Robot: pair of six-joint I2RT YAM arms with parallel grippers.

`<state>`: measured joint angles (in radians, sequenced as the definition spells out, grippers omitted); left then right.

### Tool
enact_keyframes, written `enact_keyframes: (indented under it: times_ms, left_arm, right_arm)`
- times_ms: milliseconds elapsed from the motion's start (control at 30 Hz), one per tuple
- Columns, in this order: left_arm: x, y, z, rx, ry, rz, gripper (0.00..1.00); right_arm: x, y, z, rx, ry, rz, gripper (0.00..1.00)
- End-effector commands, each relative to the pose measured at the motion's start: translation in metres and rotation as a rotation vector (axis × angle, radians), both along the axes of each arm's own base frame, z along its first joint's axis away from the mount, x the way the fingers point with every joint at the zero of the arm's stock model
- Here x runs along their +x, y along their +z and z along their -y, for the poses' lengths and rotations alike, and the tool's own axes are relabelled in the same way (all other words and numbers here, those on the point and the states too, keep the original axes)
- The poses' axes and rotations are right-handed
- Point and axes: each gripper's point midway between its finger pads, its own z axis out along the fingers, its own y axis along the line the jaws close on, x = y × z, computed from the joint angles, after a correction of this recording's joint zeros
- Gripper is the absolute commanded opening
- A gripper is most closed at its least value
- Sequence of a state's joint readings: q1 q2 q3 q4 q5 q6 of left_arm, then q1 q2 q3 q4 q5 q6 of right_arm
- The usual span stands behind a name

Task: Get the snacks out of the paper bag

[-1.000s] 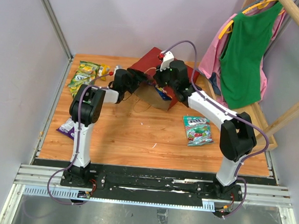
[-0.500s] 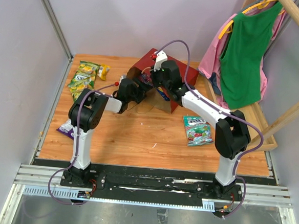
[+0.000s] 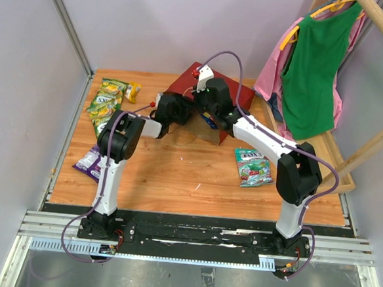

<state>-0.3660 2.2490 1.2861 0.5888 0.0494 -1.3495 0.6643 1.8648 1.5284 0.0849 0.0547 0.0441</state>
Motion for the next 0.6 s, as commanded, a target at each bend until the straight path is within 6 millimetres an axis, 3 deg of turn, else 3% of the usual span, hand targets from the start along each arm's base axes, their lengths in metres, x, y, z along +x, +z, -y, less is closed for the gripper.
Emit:
enact_keyframes:
  times_ms: [0, 133, 233, 400, 467, 567]
  left_arm:
    - [0.013, -0.014, -0.009, 0.001, 0.077, -0.034, 0.65]
    - [0.02, -0.021, -0.013, -0.017, 0.124, -0.026, 0.63]
    - [0.026, -0.023, -0.012, -0.034, 0.138, -0.007, 0.55]
    - [0.039, -0.005, -0.006, -0.007, 0.093, 0.069, 0.29]
    - [0.04, 0.004, -0.008, 0.013, 0.084, 0.095, 0.05]
    - [0.042, 0.02, -0.008, 0.042, 0.037, 0.153, 0.01]
  right_arm:
    - [-0.012, 0.033, -0.001, 0.031, 0.007, 0.053, 0.01]
    - [-0.015, 0.034, -0.003, 0.049, 0.015, 0.042, 0.01]
    - [-0.016, 0.034, -0.003, 0.053, 0.018, 0.038, 0.01]
    - [-0.016, 0.033, 0.001, 0.039, 0.008, 0.043, 0.01]
    - [-0.016, 0.032, 0.001, 0.035, 0.006, 0.043, 0.01]
    - [-0.016, 0.032, -0.001, 0.039, 0.016, 0.048, 0.01]
